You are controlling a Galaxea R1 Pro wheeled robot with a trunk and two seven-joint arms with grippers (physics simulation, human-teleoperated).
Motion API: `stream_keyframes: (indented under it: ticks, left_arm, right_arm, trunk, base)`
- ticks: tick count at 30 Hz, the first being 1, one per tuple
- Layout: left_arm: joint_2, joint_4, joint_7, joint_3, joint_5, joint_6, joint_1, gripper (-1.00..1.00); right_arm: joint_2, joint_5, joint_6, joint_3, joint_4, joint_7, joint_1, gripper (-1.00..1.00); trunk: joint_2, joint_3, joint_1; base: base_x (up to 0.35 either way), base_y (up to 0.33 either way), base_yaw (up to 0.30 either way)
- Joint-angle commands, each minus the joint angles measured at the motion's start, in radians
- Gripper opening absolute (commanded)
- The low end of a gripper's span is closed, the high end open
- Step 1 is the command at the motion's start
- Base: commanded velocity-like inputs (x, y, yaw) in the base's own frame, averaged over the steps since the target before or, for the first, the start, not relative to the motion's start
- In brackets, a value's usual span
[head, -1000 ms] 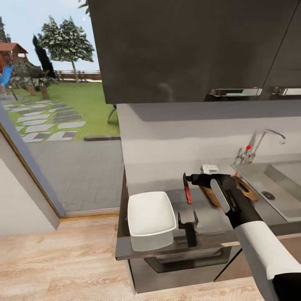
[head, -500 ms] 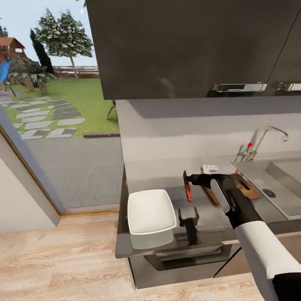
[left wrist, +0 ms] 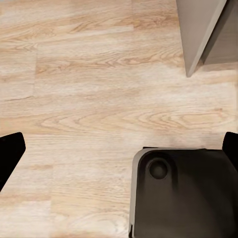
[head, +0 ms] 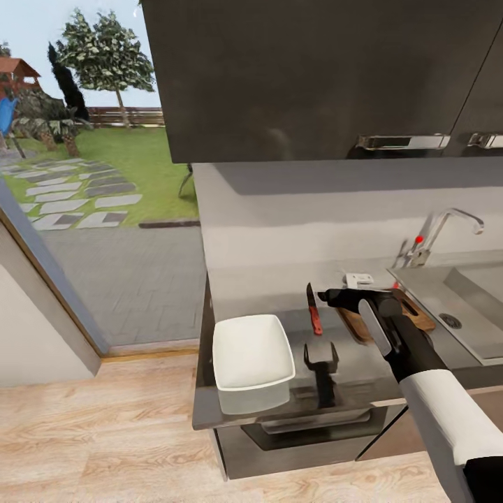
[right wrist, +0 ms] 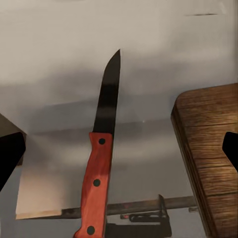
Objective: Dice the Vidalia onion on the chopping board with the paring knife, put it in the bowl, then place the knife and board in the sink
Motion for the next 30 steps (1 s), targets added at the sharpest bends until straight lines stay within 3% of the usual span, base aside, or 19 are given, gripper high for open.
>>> stream_keyframes:
  ticks: [1,30]
  left_arm:
    - [0.001,-0.002,0.004,-0.008,0.010,-0.002,0.000,1.00]
    - [-0.001,0.004,0.004,-0.008,0.010,-0.002,-0.001,1.00]
  right_arm:
    - [-0.001,-0.004,0.004,0.003,0.000,-0.003,-0.001,1.00]
    - [0.008,-0.017,-0.019,0.005,0.048,0.013,-0.001,1.00]
  trunk:
    - [-0.002,-0.002,0.001]
    - [-0.002,-0.041,0.001]
  base:
    - [0.000,0.000,0.000]
    - [0.000,0.000,0.000]
